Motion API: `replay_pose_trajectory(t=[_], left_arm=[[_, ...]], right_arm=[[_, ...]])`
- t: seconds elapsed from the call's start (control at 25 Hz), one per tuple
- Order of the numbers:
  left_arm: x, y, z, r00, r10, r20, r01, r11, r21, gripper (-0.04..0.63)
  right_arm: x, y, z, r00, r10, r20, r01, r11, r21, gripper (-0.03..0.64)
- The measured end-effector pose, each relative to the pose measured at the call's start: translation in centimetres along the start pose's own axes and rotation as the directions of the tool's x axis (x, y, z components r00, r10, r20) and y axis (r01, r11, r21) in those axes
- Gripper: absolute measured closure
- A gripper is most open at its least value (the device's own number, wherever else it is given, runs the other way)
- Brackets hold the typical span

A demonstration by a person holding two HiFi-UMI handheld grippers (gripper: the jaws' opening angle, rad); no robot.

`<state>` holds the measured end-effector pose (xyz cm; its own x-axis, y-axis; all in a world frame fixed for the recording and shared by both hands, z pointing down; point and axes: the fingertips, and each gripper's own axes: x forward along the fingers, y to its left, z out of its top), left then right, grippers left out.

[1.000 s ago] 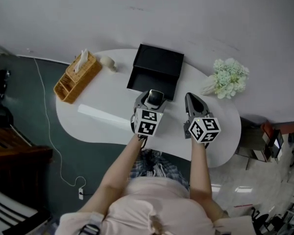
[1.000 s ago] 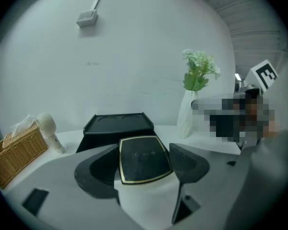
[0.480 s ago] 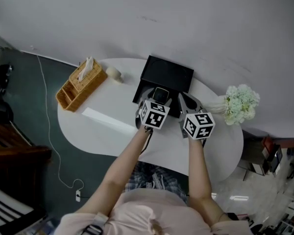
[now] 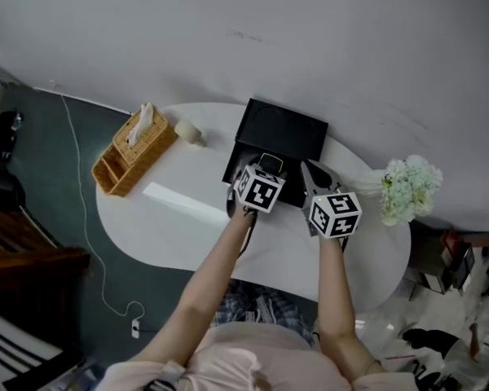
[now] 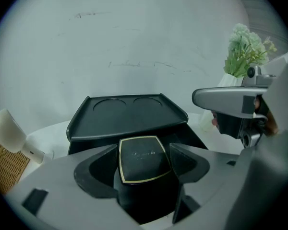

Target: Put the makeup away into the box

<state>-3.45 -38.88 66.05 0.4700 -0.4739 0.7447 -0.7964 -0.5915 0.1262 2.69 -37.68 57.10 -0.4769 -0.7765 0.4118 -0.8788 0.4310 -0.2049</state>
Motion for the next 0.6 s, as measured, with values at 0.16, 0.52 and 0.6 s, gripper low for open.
replay_pose_trajectory(t=[0.16, 0.52, 0.6], left_arm=[[0.2, 0.2, 0.0, 1.0, -0.003, 0.001, 0.003, 1.0, -0.003, 0.245], [-1.5, -0.4, 0.6, 0.997, -0.066, 0.049, 0.068, 0.997, -0.043, 0.201], [-1.9, -0.1, 0.7, 0.996, -0.057, 0.071, 0.061, 0.997, -0.055, 0.196]], right_arm=[[-0.1, -0.4, 0.0, 1.0, -0.007, 0.002, 0.007, 1.0, 0.008, 0.601], [-1.0, -0.8, 0.1, 1.0, -0.017, 0.023, 0.016, 0.999, 0.032, 0.601], [-1.2, -1.0, -0.1, 0.999, -0.027, 0.026, 0.025, 0.999, 0.042, 0.601]])
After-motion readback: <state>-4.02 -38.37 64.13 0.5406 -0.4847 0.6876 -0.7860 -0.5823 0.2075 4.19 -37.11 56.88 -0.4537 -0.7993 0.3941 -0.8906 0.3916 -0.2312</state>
